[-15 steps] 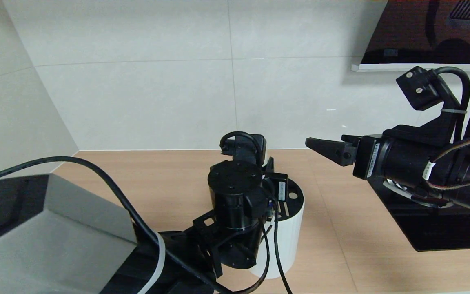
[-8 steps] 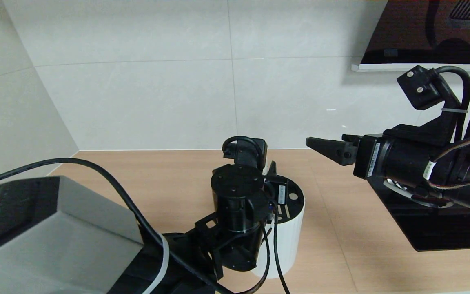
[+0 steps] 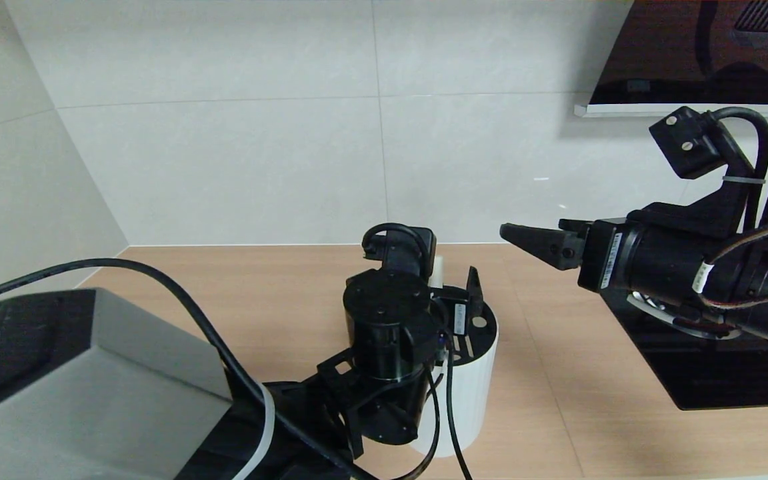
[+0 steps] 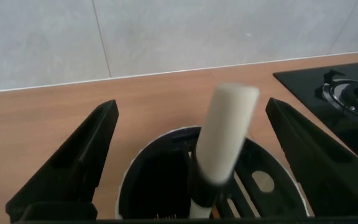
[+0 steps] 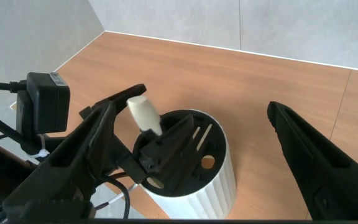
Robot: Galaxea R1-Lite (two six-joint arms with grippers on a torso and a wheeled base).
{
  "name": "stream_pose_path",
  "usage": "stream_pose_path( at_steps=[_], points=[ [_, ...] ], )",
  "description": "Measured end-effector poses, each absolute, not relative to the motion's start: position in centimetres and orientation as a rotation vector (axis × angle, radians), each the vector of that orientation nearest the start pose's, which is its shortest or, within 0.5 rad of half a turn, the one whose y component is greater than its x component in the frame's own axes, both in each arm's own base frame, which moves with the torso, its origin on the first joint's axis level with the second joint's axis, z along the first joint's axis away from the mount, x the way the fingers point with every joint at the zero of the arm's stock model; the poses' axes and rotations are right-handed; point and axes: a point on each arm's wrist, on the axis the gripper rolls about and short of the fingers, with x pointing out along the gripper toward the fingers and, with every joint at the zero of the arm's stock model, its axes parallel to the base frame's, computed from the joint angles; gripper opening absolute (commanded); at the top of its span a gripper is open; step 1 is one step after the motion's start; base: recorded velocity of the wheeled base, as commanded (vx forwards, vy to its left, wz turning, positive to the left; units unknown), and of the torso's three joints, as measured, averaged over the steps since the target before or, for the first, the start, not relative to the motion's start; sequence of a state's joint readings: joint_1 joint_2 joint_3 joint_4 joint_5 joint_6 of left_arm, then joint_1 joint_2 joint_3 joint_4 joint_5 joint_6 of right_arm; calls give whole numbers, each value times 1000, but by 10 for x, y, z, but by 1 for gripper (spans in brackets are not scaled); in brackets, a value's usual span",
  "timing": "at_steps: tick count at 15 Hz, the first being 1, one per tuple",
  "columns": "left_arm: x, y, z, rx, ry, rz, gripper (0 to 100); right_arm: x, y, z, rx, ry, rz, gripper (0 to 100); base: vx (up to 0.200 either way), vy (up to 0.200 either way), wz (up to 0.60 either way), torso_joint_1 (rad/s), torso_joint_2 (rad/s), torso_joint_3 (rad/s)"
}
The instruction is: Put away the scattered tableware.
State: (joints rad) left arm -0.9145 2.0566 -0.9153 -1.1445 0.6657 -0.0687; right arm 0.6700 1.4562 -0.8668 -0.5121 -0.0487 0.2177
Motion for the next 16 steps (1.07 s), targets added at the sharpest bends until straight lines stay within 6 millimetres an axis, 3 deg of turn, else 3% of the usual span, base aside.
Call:
stream_pose_path(
  at_steps=[5,10,13,16],
  points=[
    [223,-274,154,-109,-19,-353,100,201,157,256,183,141,609,100,0,0,0,0,0,0],
    [172,-225,187,-143,-67,-670,100,200,157,256,183,140,610,100,0,0,0,0,0,0],
    [157,-196,212,-179,-131,-690,100,197,154,260,187,125,605,100,0,0,0,0,0,0],
    [155,-155,228,-163,-129,-603,100,191,136,269,196,77,568,100,0,0,0,0,0,0]
  ],
)
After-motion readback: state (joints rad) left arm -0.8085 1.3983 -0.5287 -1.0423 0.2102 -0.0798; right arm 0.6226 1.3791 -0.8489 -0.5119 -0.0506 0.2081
